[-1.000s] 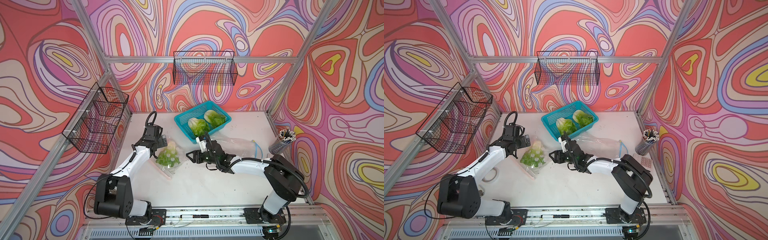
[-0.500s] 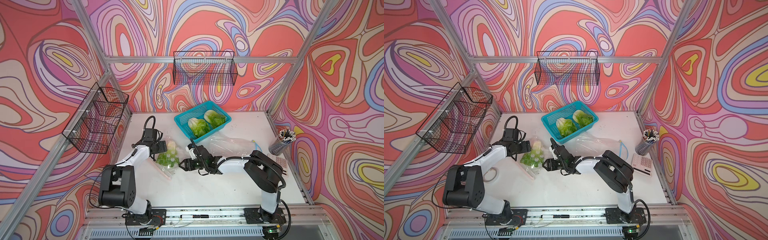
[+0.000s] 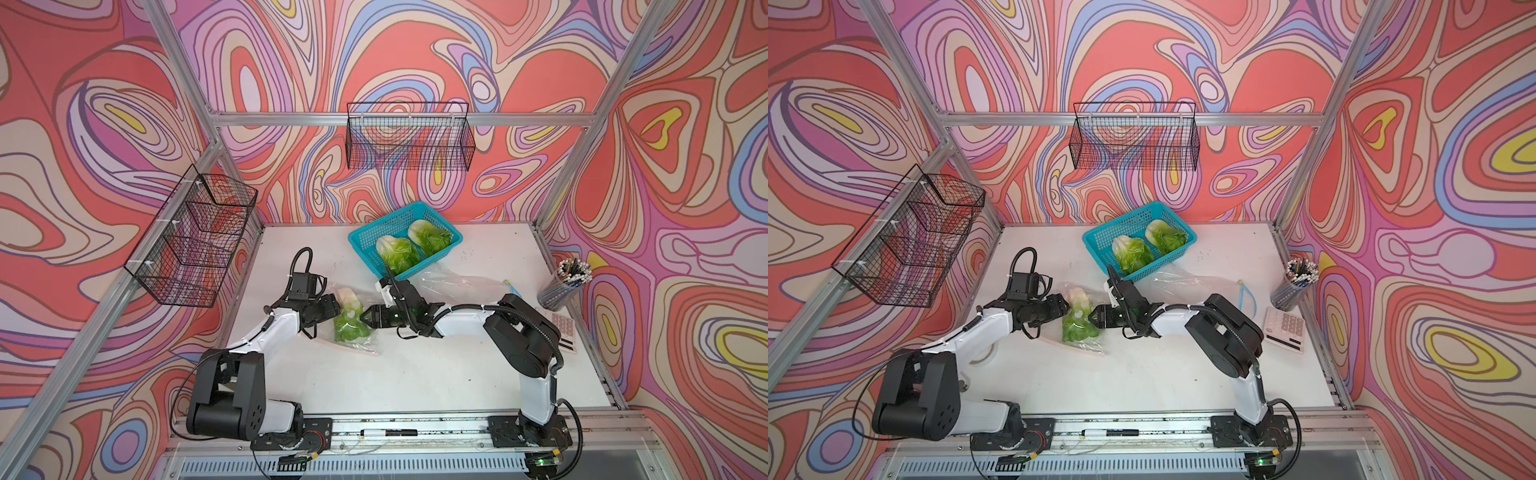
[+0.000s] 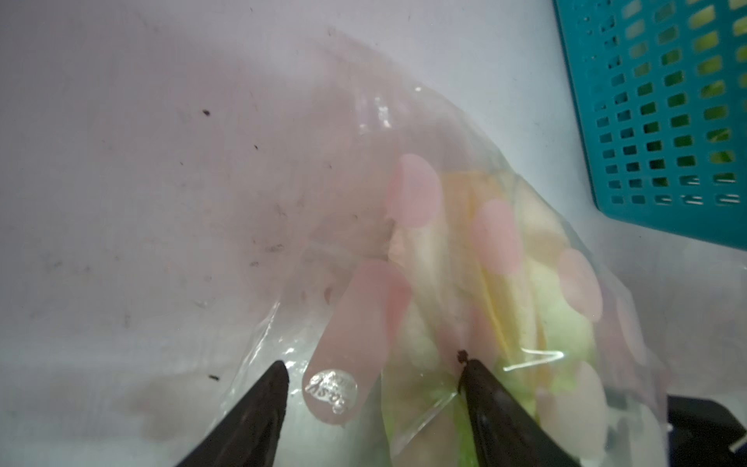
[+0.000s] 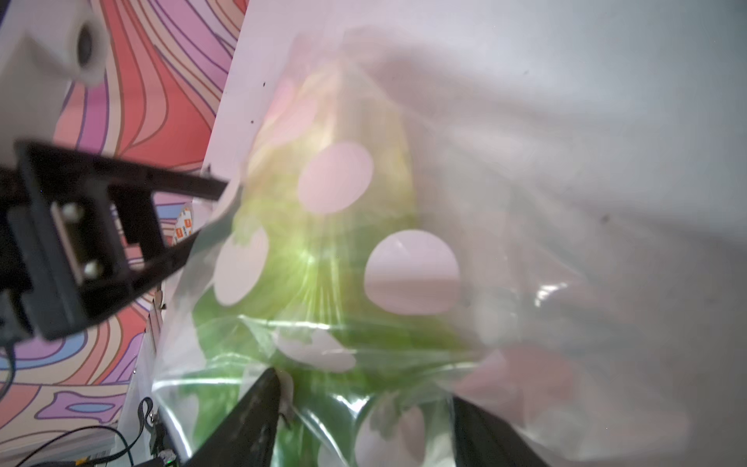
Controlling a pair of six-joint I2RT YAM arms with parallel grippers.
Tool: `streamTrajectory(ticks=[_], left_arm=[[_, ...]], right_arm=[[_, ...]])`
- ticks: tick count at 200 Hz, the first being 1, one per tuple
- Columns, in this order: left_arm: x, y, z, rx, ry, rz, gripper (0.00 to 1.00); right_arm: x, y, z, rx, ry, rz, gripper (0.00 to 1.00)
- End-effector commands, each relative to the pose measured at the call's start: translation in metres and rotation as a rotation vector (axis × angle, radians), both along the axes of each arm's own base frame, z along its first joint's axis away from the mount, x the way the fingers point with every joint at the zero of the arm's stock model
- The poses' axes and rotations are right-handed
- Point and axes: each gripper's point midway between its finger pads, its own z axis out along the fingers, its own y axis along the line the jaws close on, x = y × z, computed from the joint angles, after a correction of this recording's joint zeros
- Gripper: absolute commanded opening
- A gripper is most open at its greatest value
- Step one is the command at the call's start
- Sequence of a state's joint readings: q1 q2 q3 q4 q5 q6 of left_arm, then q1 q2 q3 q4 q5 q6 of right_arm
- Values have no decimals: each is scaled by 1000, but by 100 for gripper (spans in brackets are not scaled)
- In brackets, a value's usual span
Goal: Open the zip-top bag and take out the chinese cabbages
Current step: Adjust the zipper food storage bag at the center of the board.
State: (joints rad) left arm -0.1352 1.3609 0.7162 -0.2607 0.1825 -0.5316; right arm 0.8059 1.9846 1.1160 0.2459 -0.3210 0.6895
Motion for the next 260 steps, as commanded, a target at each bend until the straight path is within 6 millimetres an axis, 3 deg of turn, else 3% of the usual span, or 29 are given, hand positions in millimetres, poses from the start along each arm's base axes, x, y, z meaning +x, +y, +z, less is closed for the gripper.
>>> streamTrajectory(ticks=[1,46,83,123,166,190,195,207,212,230,260], left_arm=[[-17,-8,-1,-39,27,72,72],[-38,4,18,-35,-42,181,75],[-45,22,37,54,-82,197,85],[-51,35,19,67,-6,221,92],[-49,25,8,-47,-6,224,94],[-44,14,8,-136,-30,231,92],[-55,13,-8,-148,15,236,91],[-52,7,-9,-199,-6,236,89],[-53,5,-11,-213,-1,240,88],[-58,0,-18,-254,16,248,85],[-61,-5,-14,-338,-14,286,80]], right_arm=[[16,4,2,18,-15,0,67],[21,-15,7,2,-31,-14,67],[16,-31,10,-16,-43,-19,68],[7,-43,17,-24,-79,-9,70],[4,-58,21,-37,-109,-21,72],[3,-67,21,-43,-112,-31,72],[3,-69,22,-43,-114,-36,72],[4,-75,17,-53,-106,-47,72],[4,-76,29,-35,-126,-53,72],[6,-85,32,-36,-132,-69,73],[7,-98,35,-40,-137,-93,73]])
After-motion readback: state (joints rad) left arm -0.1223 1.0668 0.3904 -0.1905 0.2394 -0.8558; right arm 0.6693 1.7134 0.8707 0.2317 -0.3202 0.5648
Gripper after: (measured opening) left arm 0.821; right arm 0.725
